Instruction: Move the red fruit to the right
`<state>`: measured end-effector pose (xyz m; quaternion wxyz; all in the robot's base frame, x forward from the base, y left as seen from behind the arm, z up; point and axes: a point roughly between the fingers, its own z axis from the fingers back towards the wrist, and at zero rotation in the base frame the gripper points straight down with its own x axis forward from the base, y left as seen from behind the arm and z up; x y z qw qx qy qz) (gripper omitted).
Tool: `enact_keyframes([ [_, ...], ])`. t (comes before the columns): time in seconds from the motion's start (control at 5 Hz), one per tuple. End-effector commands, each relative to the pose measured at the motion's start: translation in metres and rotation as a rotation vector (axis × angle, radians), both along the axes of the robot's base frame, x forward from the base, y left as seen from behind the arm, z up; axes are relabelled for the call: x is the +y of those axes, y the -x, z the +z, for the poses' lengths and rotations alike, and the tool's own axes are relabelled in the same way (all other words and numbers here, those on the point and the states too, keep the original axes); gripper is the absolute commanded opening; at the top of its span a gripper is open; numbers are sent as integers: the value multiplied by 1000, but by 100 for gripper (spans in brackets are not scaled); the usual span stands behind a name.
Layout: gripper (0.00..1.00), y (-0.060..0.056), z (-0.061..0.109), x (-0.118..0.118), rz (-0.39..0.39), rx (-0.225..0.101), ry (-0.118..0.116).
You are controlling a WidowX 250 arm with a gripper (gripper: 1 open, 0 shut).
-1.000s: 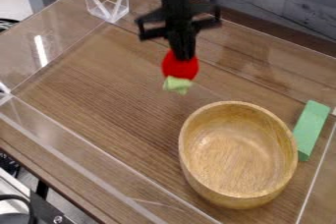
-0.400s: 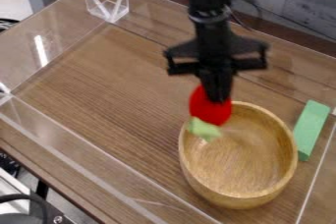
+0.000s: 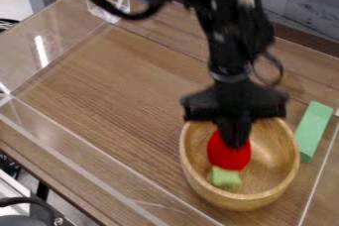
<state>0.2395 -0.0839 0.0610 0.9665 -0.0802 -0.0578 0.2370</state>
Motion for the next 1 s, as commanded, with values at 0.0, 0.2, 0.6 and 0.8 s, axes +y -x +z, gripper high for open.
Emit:
enact_keyframes([
  [0.0,0,-5,-14,-4,38,-25,-2],
  [0.2,0,-5,-24,-3,75,-26,-10],
  [0.6,0,-3,-7,-8,81,-26,-17],
  [0.8,0,-3,2,-11,83,-27,-19],
])
